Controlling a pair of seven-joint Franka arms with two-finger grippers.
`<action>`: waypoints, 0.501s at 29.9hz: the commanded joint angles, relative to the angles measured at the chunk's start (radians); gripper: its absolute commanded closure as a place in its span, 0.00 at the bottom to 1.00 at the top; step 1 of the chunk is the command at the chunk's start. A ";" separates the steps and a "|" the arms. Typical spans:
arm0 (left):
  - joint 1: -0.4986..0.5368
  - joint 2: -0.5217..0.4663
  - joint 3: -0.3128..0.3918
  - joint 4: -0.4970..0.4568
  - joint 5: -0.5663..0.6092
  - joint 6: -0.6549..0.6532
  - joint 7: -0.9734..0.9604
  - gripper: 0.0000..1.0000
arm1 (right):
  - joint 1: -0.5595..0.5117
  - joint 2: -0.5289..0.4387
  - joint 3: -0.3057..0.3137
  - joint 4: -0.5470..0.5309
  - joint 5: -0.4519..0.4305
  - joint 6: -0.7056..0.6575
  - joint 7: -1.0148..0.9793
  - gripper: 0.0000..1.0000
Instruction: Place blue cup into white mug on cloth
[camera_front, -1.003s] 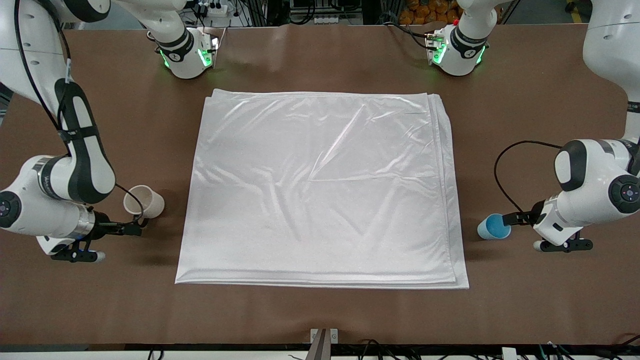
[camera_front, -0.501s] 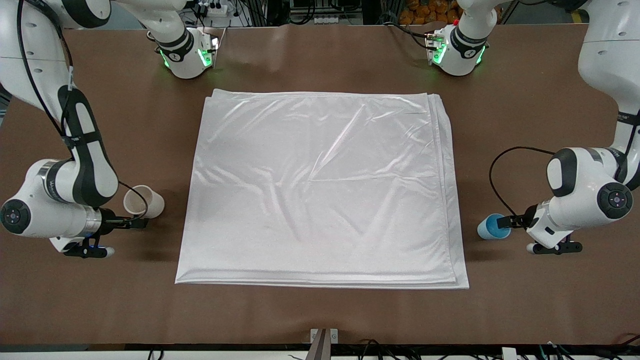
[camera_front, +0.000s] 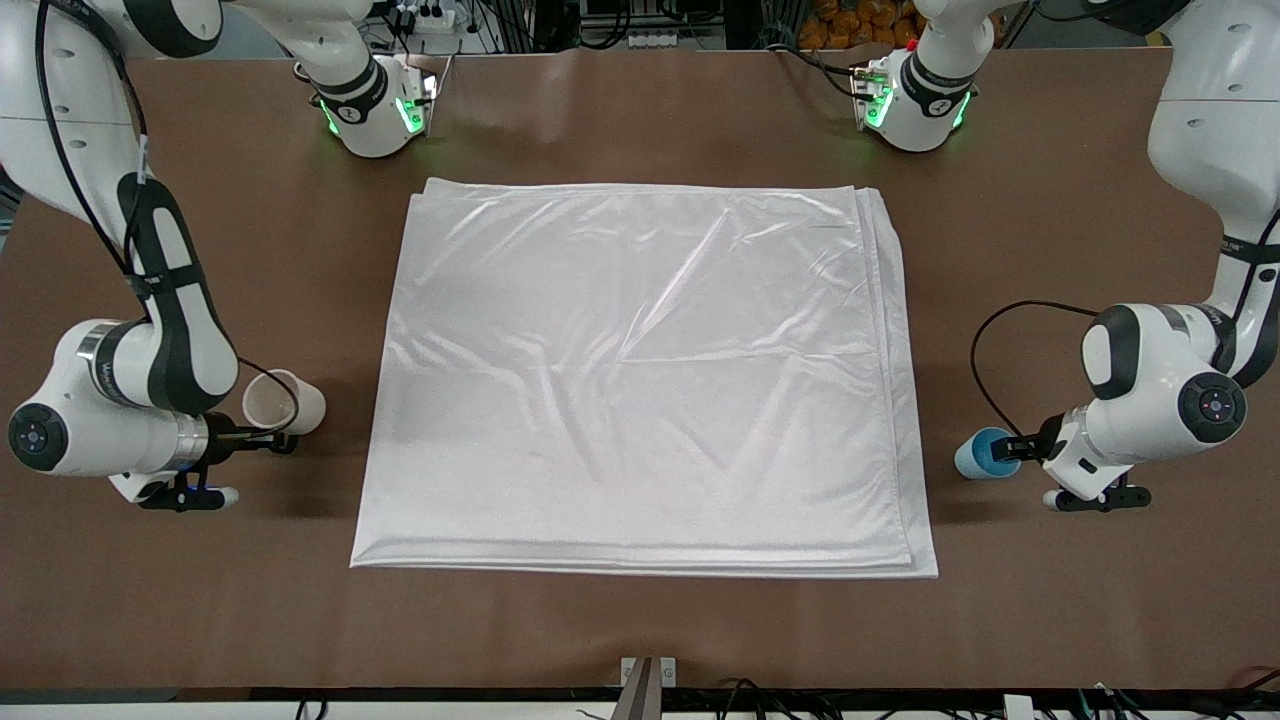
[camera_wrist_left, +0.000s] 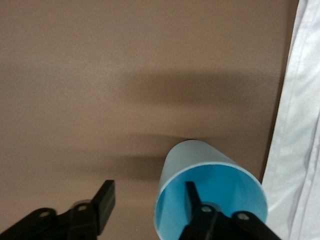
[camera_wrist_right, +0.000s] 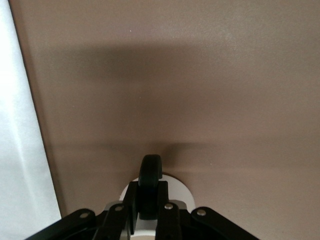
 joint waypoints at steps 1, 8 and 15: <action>0.006 0.004 -0.011 0.002 0.026 0.012 -0.029 0.77 | -0.003 -0.005 0.011 -0.001 0.006 -0.011 -0.006 1.00; 0.003 0.004 -0.011 0.004 0.026 0.013 -0.029 1.00 | 0.021 -0.012 0.015 0.003 0.010 -0.019 0.082 1.00; 0.003 0.004 -0.011 0.007 0.025 0.013 -0.029 1.00 | 0.090 -0.032 0.017 0.025 0.012 -0.082 0.243 1.00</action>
